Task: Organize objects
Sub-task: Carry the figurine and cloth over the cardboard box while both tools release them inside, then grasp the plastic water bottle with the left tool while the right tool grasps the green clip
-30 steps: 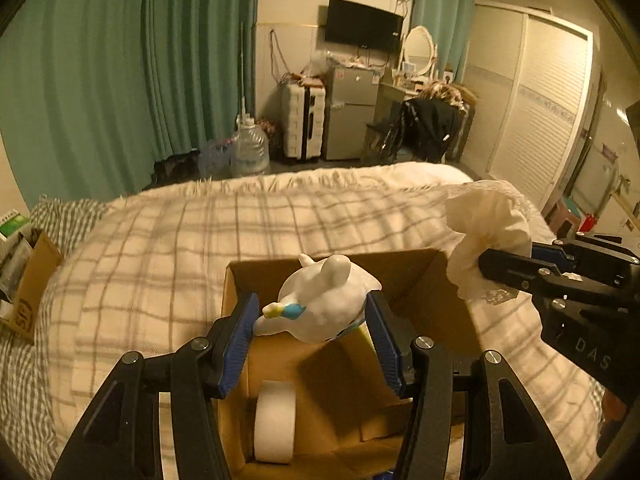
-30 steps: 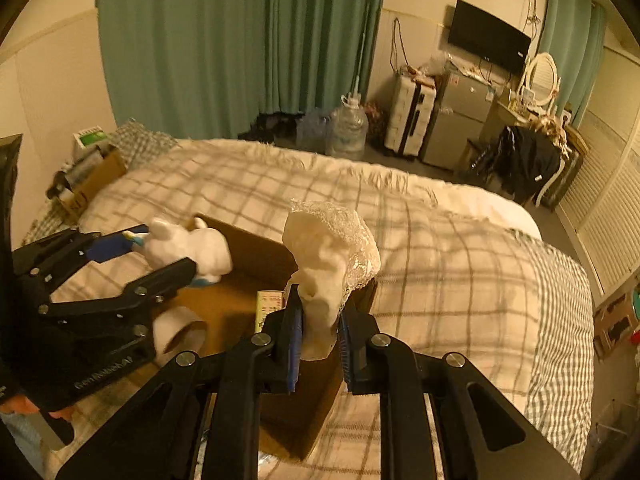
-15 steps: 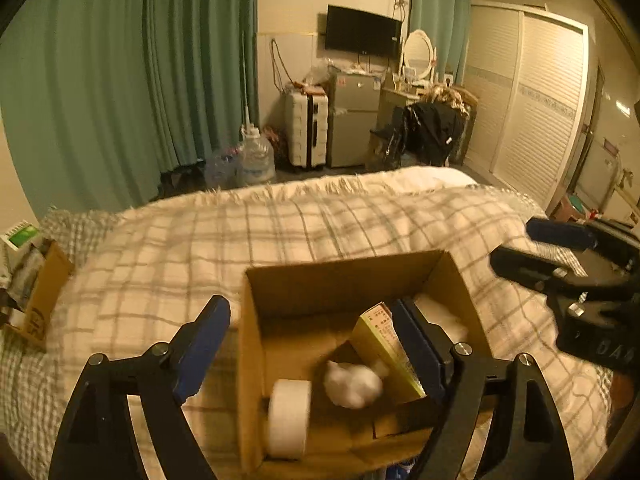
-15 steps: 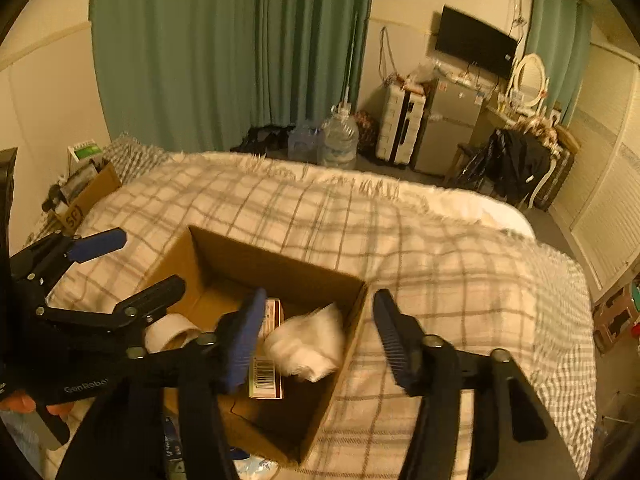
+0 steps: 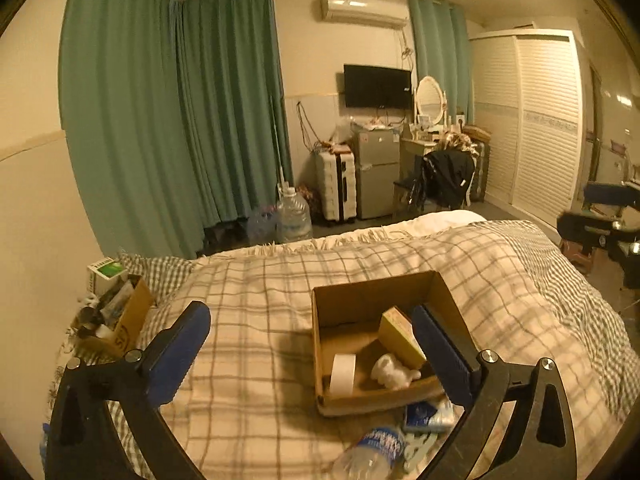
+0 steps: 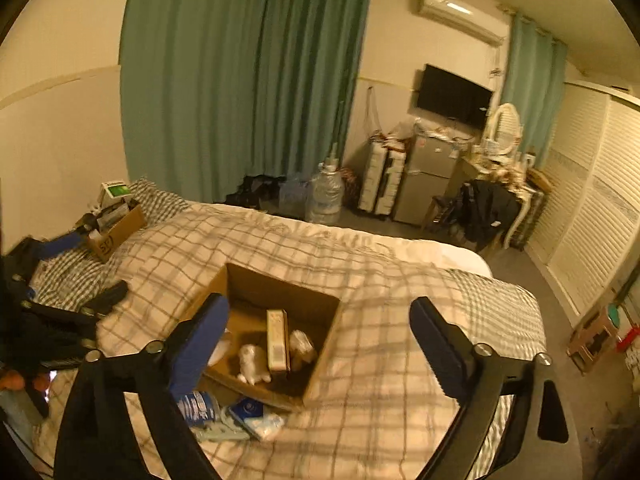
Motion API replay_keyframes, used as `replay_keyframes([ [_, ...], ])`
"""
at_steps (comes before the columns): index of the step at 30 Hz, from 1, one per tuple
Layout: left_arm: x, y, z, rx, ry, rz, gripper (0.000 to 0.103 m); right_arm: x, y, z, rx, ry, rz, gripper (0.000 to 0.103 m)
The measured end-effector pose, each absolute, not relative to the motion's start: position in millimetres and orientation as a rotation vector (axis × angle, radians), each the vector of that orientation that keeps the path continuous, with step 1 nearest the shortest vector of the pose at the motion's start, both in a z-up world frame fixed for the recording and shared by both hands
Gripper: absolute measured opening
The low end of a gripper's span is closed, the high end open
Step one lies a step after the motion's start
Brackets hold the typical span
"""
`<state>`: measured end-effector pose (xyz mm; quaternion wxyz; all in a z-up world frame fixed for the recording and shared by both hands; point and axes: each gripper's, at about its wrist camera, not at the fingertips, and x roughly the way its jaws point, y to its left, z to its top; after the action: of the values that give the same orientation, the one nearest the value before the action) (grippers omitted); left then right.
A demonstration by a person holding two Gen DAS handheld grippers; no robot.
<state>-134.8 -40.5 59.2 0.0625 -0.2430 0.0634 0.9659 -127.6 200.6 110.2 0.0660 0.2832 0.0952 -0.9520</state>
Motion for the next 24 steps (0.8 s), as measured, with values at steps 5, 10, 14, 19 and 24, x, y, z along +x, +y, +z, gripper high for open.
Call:
replay_keyframes([
  [5, -105.5, -49.7, 28.8, -0.846, 0.107, 2.979, 0.103, -82.9, 211.6, 65.4, 0.842, 0.218, -2.858, 0.103],
  [10, -95.7, -45.6, -32.8, -0.924, -0.049, 2.997, 0.103, -74.7, 201.4, 0.4, 0.794, 0.207, -2.809, 0.103],
  [14, -102.0, -30.6, -80.1, -1.009, 0.018, 2.937, 0.103, -91.7, 190.1, -58.5, 0.880, 0.304, -2.818, 0.103],
  [19, -115.6, -24.8, -118.3, -1.154, -0.007, 2.806, 0.103, -115.2, 200.8, -96.0, 1.034, 0.203, -2.791, 0.103],
  [24, -136.2, -21.0, -150.4, -1.352, -0.007, 2.732, 0.103, -119.3, 212.1, -98.5, 1.053, 0.089, -2.801, 0.103],
])
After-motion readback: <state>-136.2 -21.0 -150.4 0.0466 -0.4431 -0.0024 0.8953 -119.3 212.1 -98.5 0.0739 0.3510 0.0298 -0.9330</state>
